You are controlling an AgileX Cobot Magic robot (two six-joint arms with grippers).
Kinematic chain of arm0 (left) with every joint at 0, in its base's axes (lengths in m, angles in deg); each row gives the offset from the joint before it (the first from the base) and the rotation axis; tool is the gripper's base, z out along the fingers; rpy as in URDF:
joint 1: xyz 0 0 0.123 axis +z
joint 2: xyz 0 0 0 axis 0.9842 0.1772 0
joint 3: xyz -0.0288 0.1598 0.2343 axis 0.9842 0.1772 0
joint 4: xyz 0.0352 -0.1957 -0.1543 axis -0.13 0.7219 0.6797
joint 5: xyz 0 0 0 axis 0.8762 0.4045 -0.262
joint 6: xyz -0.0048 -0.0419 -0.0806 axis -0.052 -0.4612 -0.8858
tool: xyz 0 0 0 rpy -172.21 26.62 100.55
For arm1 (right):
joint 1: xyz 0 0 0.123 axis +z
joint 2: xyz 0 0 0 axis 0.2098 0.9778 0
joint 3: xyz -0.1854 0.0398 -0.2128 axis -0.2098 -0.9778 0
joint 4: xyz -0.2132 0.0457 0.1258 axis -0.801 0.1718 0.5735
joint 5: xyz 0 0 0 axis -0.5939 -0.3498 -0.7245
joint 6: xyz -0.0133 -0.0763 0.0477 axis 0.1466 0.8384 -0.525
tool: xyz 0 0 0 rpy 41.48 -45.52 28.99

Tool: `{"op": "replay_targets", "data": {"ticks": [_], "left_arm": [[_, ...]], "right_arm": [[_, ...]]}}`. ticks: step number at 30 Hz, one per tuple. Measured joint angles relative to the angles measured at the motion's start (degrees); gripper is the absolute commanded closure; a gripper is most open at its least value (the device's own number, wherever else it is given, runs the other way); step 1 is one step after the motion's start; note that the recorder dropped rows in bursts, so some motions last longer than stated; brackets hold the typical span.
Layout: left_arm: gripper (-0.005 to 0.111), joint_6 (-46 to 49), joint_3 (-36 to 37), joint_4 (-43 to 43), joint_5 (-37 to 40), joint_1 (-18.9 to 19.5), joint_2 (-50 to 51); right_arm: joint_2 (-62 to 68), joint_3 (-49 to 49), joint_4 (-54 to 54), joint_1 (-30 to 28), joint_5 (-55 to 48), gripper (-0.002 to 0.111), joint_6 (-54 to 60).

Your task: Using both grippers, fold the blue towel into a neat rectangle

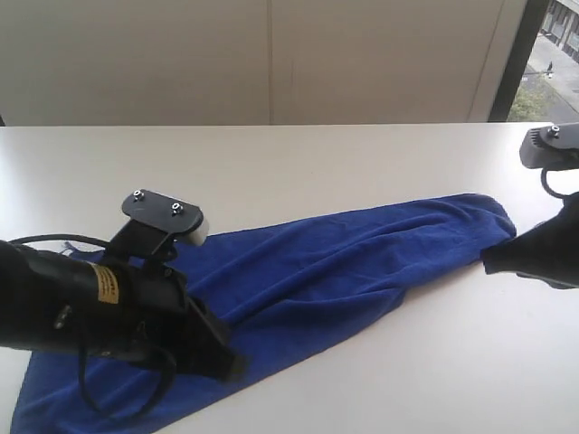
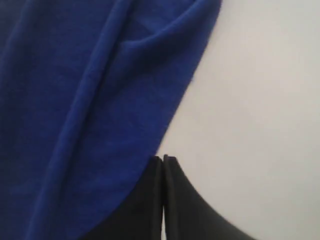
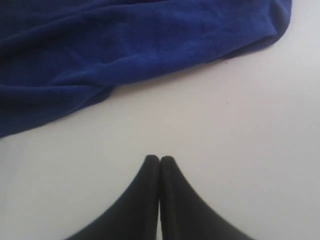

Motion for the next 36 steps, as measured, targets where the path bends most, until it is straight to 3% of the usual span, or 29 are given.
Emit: {"op": "replay_targets", "data": {"ticks": [9,16,20,23,32,36], "left_arm": [[0.107,5.56,-5.89,-3.45,-2.35,10.25,13.42],[0.107,11.89,-13.57,-3.82,-8.63,11.19,24.43],[0.107,12.74,-16.27,-3.80,-11.19,11.19,28.43],[0.107,13.65,-17.54,-3.80,-8.99,11.19,30.06],[0.107,16.54,-20.27,-3.59,-5.74,13.09,34.04],[0.107,16.54,-20.65,-3.16,-4.99,13.42,34.64]], "right_arm": [[13.29,0.00,0.07,0.00,11.63,0.108,-3.26],[29.94,3.71,0.07,-0.76,25.39,0.108,-3.87],[39.34,12.16,-0.10,-3.20,22.39,0.108,-4.07],[42.94,16.53,-2.42,-4.11,18.32,0.108,-4.10],[44.42,21.43,-3.80,-4.40,20.17,0.108,-3.84],[44.08,21.43,-3.80,-4.40,15.02,0.108,-2.64]]}}
